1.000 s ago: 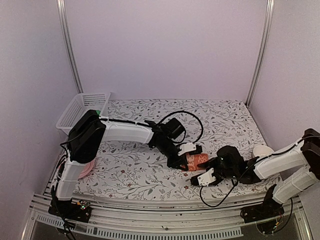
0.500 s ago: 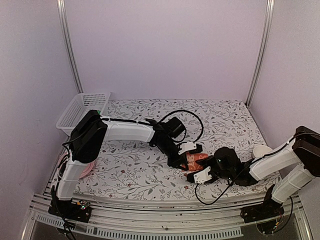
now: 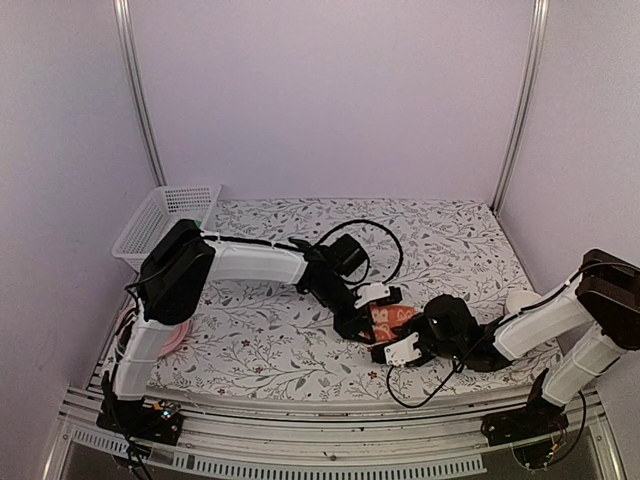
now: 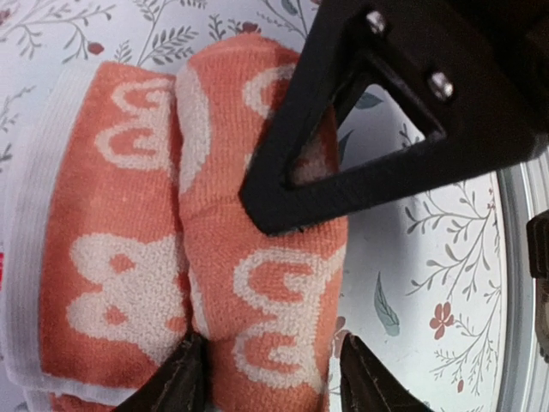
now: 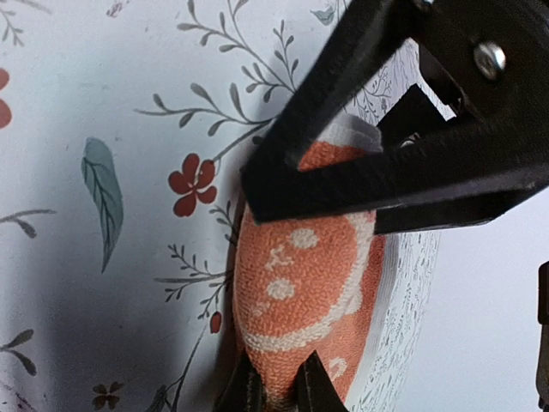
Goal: Roll the towels
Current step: Roll the towel at the center of the board.
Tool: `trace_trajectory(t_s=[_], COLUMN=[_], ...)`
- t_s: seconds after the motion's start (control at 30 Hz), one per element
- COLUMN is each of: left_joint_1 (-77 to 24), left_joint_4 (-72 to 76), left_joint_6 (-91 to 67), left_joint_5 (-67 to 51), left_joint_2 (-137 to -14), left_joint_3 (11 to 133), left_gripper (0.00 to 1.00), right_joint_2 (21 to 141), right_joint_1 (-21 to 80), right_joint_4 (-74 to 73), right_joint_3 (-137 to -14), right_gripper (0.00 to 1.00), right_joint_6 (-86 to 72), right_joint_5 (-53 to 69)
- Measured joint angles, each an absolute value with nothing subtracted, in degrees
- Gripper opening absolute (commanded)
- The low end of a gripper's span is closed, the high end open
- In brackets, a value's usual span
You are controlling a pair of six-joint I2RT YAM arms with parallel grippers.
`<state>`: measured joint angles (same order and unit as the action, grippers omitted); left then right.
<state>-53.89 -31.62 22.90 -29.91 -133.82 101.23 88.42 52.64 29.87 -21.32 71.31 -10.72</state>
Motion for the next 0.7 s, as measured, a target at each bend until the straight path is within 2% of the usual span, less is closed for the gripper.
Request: trace_trajectory(t_s=[0.17, 0.3, 0.47, 0.7], left_joint_1=[-53.84, -53.60, -53.43, -54.61], left_joint_4=[-26.59, -22.35, -12.12, 8.67], left_joint_6=[22.02, 20.71, 19.79, 23.97], left_joint_5=[-26.63, -21.63, -14.87, -4.38], left_joint_2=[-128.55, -121.99, -112.27, -102.00], left_joint_3=[92.64, 82.83, 68.79, 52.51], left_gripper=[0.69, 0.76, 0.78, 0.73], right_joint_2=[88.64, 88.73, 93.12, 103.44], right_joint_1=[50.39, 47.46, 43.20, 38.09], right_joint_4=[23.68, 13.13, -2.13, -22.55], right_joint_3=[-25.58, -31.64, -43.09, -60.36], right_gripper=[0.04, 0.04, 0.04, 0.04], right_joint_6=[68.97, 66.72, 64.36, 63.33], right_joint_5=[-7.01, -1.30, 7.49, 19.14])
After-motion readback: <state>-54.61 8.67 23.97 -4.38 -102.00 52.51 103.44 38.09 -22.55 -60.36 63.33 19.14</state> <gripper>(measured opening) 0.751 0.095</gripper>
